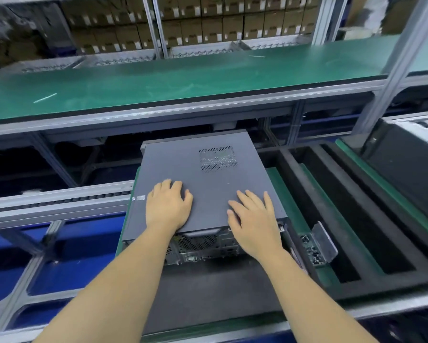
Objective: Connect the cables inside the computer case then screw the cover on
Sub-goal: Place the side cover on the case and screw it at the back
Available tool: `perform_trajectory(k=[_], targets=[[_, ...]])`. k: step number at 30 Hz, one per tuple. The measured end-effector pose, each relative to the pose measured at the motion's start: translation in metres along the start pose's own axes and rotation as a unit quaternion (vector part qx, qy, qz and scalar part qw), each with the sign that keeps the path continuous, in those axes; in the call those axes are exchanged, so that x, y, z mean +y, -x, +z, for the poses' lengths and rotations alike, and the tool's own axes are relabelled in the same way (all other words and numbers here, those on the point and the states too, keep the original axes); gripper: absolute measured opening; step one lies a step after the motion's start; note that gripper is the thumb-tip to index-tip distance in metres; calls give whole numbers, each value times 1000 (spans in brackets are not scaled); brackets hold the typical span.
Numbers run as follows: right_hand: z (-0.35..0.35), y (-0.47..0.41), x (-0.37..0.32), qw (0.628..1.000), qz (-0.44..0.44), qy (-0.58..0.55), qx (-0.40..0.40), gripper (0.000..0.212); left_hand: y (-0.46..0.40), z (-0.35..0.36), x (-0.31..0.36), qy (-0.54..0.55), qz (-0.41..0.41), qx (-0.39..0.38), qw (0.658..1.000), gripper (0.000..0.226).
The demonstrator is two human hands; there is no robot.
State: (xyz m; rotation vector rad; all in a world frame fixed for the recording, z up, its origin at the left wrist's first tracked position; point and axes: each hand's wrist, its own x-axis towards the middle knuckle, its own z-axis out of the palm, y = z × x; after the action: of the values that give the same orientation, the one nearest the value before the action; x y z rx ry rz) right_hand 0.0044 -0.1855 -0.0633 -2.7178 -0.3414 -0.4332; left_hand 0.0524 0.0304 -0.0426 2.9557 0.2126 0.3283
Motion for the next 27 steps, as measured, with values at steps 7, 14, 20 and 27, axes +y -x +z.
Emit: perform_trajectory(k=[7,14,20,27], targets=[[2,42,82,903,330,-216,169,28,9,-5,77,23,-122,-104,987,52],[31,51,163,813,506,-285,46,23,23,27,190,7,-29,-160,987,67],[51,69,223,877,436,-151,-131,28,-3,35,216,-3,5,-148,989,68],[86,36,230,933,246,29,-261,33,0,39,213,13,6,-116,993,65]])
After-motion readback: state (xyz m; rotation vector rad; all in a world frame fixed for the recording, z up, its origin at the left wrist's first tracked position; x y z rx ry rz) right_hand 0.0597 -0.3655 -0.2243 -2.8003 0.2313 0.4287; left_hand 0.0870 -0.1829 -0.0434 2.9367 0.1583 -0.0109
